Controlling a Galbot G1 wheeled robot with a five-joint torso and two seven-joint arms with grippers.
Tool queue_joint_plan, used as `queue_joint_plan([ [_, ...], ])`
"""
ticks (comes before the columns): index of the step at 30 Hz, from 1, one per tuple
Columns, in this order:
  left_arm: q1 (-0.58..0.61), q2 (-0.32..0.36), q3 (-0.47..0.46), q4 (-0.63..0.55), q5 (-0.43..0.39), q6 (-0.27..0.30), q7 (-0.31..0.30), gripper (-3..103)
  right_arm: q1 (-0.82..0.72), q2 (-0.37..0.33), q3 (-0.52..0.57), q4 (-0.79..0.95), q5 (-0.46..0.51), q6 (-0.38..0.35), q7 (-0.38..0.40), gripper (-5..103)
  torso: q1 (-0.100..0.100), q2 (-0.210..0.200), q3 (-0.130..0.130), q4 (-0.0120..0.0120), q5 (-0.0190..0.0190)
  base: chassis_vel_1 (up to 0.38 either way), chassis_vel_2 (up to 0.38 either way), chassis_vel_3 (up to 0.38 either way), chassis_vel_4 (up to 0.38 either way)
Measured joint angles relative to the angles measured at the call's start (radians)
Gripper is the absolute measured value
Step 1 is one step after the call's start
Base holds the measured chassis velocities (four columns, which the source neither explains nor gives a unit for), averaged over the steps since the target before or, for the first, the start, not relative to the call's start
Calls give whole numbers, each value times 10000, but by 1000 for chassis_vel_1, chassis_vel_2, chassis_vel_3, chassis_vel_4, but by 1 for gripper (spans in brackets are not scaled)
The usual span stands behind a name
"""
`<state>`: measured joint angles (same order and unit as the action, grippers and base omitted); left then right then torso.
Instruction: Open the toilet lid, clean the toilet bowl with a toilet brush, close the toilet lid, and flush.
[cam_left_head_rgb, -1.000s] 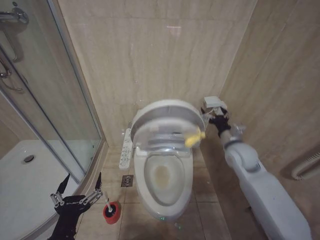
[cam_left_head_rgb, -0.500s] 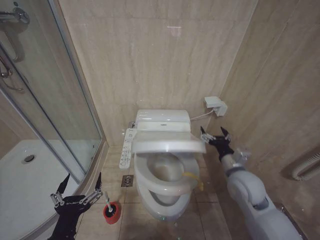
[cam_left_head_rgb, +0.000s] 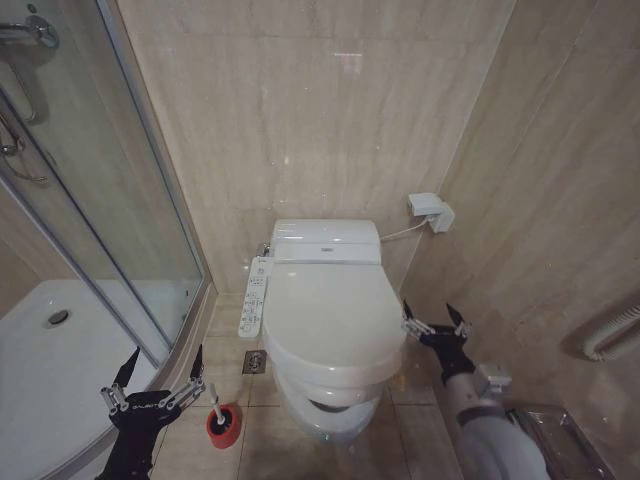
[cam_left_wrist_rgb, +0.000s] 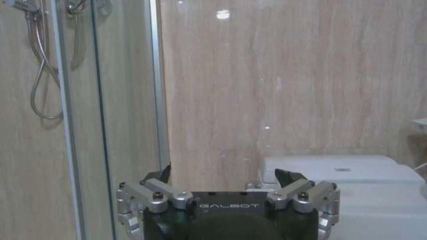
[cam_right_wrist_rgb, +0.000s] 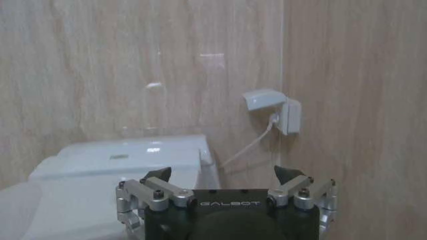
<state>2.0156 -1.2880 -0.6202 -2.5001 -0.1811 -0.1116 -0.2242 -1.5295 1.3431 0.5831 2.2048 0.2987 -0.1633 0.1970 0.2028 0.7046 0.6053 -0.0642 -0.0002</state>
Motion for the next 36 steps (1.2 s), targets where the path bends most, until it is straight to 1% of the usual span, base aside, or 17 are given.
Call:
queue_joint_plan([
  [1, 0, 0, 0, 0, 0, 0, 0, 100, 0, 0, 0, 0, 0, 0, 0, 100, 0, 0, 0, 0, 0, 0, 0, 0, 0],
  [3, 0, 0, 0, 1, 0, 0, 1, 100, -243, 292, 51, -190, -387, 234, -296, 100, 0, 0, 0, 1, -1, 0, 0, 0, 0],
  [5, 0, 0, 1, 0, 0, 0, 0, 100, -396, 460, 87, -449, -574, 431, -468, 100, 0, 0, 0, 3, 0, 0, 0, 0, 0],
  [8, 0, 0, 0, 0, 0, 0, 0, 100, -495, 607, 92, -774, -668, 572, -517, 100, 0, 0, 0, 3, 0, 0, 0, 0, 0],
  [12, 0, 0, 1, 0, 0, 0, 1, 100, -529, 603, 77, -1143, -750, 817, -511, 100, 1, 0, 1, 3, 2, 0, 0, 0, 0],
  [14, 0, 0, 1, 1, 0, 0, 0, 100, -491, 573, 97, -1152, -737, 825, -491, 100, 1, 0, 1, 0, 2, 0, 0, 0, 0],
  [18, 0, 0, 0, 0, 0, 0, 0, 100, -300, 518, 179, -1153, -654, 871, -386, 100, 1, -1, 1, 4, 1, 0, 0, 0, 0],
  [26, 0, 0, 0, 0, 0, 0, 0, 100, -227, 584, 172, -820, -549, 965, -267, 100, 1, -1, 1, 2, 2, 0, 0, 0, 0],
  [36, 0, -1, 0, 0, 0, 0, 0, 100, -498, 664, 232, 194, -454, 1102, -279, 100, 1, -1, 1, 2, 1, 0, 0, 0, 0],
])
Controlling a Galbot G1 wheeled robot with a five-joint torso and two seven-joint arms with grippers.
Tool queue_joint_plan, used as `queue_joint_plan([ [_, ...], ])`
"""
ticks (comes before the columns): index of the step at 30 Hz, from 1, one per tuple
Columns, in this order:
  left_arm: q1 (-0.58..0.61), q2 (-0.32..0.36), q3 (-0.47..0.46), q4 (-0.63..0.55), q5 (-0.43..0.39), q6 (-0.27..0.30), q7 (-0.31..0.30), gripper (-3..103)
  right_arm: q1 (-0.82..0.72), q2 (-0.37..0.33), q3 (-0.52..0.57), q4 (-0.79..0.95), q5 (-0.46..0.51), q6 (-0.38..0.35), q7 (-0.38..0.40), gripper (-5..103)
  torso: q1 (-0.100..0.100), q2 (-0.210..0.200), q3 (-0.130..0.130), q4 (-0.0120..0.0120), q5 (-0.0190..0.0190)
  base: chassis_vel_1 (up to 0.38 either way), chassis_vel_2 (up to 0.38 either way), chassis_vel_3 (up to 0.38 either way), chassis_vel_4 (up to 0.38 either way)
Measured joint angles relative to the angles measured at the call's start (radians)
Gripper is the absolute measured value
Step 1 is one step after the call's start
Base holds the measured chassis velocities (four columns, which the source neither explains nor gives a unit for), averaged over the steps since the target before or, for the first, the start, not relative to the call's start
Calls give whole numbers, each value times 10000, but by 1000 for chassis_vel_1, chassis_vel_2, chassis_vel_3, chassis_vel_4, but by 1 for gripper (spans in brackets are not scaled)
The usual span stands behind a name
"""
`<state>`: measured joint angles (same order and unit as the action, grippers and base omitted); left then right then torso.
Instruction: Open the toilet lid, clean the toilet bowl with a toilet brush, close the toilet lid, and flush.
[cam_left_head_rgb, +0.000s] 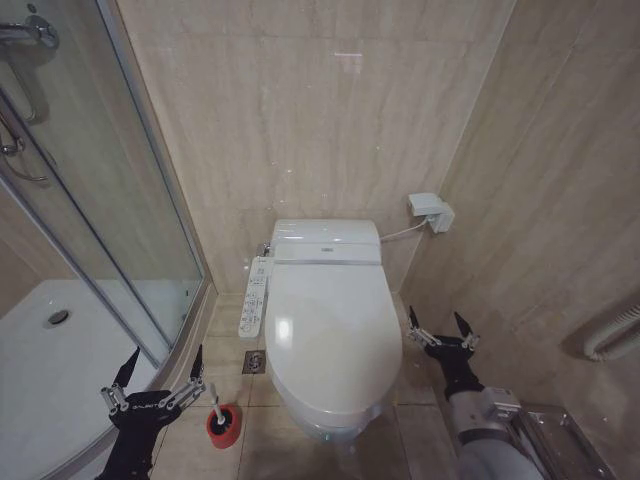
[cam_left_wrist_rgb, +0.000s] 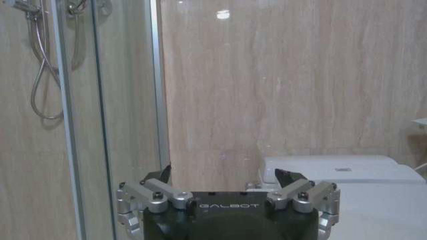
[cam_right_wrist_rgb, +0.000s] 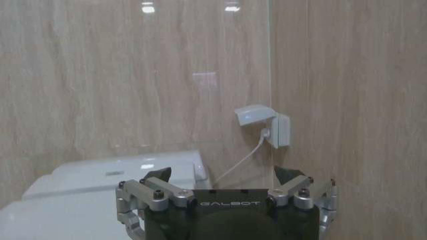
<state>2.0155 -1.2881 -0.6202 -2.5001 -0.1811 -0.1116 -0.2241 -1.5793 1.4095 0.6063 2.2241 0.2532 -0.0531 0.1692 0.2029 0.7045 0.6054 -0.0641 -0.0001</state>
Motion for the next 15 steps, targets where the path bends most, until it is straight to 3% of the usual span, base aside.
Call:
queue_joint_plan([
  [15, 0, 0, 0, 0, 0, 0, 0, 100, -68, 4, 66, 330, 8, -43, 98, 100, 0, 0, 0, 0, 0, 0, 0, 0, 0],
])
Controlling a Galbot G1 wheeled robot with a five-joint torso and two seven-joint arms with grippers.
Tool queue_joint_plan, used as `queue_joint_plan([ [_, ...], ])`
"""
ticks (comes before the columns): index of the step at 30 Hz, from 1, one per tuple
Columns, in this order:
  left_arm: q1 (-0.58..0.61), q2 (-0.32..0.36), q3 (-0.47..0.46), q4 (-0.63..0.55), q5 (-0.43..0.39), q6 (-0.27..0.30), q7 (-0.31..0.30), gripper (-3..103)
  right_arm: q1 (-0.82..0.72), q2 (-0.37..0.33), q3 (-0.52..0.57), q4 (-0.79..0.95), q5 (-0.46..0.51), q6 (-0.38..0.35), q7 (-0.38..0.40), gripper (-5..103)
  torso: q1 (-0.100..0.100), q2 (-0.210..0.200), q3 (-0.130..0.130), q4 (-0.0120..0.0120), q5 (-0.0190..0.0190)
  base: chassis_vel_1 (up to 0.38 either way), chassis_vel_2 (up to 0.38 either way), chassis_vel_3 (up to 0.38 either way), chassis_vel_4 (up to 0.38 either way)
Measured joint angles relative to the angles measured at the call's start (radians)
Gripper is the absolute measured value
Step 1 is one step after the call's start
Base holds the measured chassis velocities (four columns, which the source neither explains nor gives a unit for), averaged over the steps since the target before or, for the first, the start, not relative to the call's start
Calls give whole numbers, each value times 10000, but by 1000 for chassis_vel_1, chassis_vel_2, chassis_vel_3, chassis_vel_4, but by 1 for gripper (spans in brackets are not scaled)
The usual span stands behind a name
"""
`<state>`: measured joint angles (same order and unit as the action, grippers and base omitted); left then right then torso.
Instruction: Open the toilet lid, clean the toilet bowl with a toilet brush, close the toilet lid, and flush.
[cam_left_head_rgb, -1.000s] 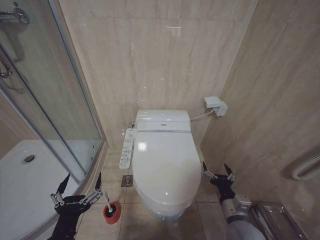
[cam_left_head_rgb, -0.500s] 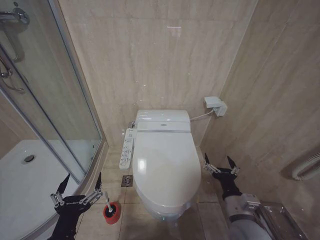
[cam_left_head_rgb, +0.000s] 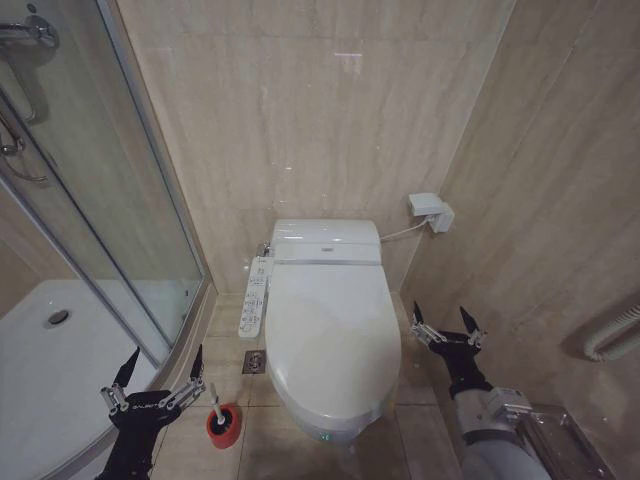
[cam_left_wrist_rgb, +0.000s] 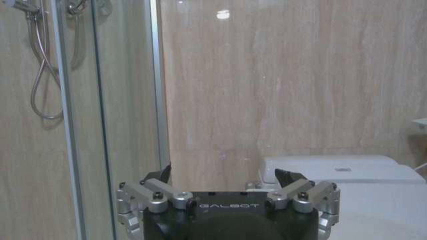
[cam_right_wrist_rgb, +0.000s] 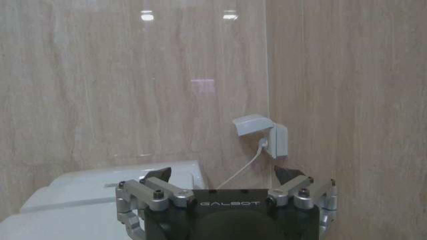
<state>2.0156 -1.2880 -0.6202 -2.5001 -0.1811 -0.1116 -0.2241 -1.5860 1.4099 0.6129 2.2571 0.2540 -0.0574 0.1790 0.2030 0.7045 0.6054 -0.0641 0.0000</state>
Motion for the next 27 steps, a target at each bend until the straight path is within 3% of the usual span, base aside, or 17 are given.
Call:
queue_joint_plan([
  [27, 0, 0, 1, 0, 0, 0, 0, 100, 5, -1, -6, -9, 2, -18, 10, 100, 0, 0, 0, 0, 0, 0, 0, 0, 0],
])
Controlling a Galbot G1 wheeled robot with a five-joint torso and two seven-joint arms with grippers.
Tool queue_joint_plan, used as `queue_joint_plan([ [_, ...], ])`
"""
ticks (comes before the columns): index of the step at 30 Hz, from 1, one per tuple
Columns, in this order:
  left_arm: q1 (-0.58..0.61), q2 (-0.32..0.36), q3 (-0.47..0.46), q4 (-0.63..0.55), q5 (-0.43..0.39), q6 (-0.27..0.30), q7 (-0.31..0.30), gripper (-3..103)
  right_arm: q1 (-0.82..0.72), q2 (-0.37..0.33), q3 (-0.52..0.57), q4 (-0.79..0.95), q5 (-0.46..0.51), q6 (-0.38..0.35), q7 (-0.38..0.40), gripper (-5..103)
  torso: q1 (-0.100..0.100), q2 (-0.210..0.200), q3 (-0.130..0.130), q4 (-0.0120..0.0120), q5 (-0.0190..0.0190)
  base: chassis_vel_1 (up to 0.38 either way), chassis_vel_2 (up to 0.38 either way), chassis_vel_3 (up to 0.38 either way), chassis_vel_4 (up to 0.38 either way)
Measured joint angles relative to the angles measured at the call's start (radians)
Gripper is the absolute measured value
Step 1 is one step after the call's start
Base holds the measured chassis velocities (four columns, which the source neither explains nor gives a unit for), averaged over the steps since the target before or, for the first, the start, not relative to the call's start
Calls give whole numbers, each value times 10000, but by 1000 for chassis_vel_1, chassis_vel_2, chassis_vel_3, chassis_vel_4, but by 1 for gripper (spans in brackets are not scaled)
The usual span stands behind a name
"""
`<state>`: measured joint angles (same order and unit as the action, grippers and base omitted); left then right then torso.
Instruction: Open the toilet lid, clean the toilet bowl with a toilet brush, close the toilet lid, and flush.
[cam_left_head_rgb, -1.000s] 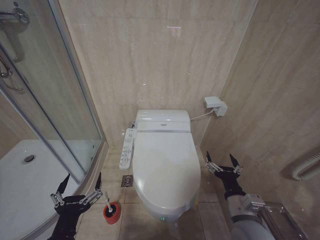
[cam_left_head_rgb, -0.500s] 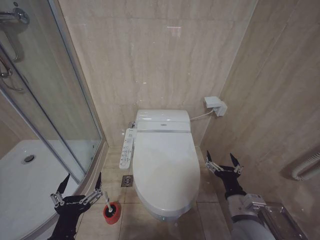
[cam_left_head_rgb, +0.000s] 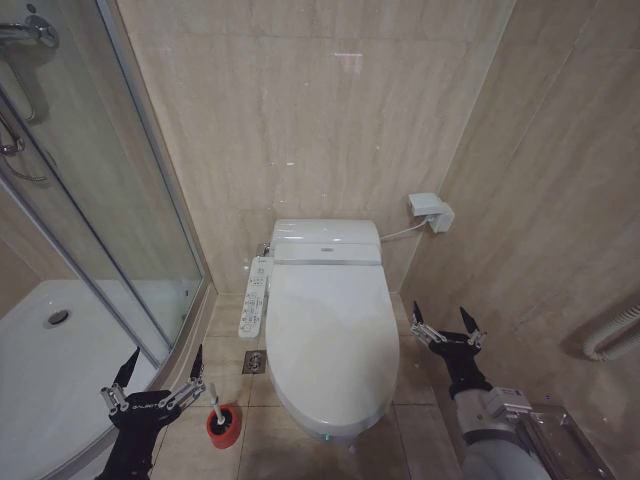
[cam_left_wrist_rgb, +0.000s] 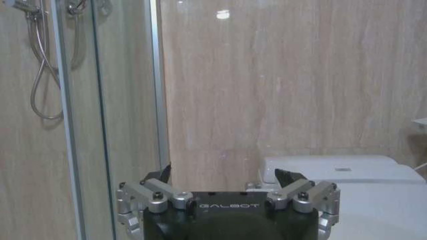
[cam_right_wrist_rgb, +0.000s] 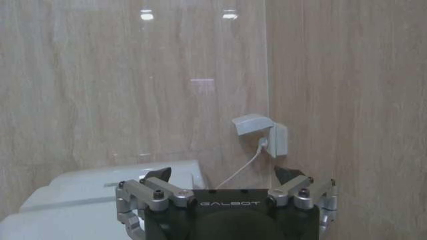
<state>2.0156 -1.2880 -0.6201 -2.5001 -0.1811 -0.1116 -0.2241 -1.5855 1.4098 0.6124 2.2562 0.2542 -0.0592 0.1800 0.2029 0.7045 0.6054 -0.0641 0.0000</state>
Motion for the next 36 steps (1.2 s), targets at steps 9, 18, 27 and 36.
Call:
queue_joint_plan([
  [9, 0, 0, 0, 0, 0, 0, 0, 100, 0, 0, 0, -6, 0, 0, -1, 100, 0, 0, 0, 0, 0, 0, 0, 0, 0],
  [18, -303, -77, -640, 0, -561, 630, 395, 100, 1, 0, 0, -9, 0, 0, -2, 100, 0, 0, 0, 0, 0, 0, 0, 0, 0],
  [27, -1566, -405, -3271, 0, -2928, 3299, 2036, 100, 1, -1, 0, -10, 0, -1, -2, 100, 0, 0, 0, 0, -1, 0, 0, 0, 0],
  [36, -2272, -587, -4742, 0, -4254, 4799, 2961, 93, 1, -1, -1, -10, 1, -1, -2, 100, 0, 0, 0, 0, -1, 0, 0, 0, 0],
])
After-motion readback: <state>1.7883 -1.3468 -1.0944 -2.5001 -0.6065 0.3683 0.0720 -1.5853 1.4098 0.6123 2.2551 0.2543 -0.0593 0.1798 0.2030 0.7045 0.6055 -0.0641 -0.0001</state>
